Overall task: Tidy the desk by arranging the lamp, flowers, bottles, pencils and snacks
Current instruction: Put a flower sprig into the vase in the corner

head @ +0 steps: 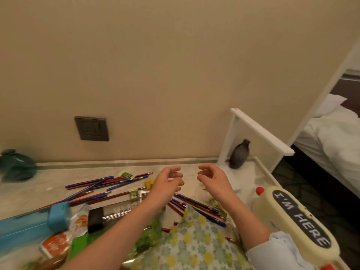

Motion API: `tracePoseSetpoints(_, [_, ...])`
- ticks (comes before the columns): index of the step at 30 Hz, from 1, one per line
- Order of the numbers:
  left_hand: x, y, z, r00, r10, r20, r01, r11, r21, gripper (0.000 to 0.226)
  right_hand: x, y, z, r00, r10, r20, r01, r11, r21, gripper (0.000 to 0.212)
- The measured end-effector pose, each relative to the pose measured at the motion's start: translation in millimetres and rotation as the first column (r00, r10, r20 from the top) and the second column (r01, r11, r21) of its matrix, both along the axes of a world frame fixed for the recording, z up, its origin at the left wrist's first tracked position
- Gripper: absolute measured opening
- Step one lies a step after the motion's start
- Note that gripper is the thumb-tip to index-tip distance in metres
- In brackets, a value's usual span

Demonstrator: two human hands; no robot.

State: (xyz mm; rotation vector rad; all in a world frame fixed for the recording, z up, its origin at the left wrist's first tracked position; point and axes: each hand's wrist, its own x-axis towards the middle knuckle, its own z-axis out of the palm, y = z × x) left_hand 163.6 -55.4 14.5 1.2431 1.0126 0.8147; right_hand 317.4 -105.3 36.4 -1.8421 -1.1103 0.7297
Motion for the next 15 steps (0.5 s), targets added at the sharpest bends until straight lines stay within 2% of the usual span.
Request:
tracePoseSetpoints(6, [63, -24, -15, 0.993, -0.098, -0.058, 0.093, 0.991, -0.093, 0.032, 73, -21, -15, 0.964, 0.086, 0.252, -0.028, 0.974, -0.227, 0.030])
tracePoseSetpoints(10, [93, -39, -23, 0.981, -0.158, -0.109, 0.140, 0.978, -0.157, 0.046, 102, -35, -35, 0.894, 0.209, 0.397, -0.034, 0.913, -0.406, 0.032])
tracePoseSetpoints(15, [114, -53, -31, 0.947, -0.201, -0.251, 0.174, 0.976, -0.129, 0.047, 110, -48, -57, 0.809, 0.351, 0.471, -0.035, 0.830, -0.557, 0.027])
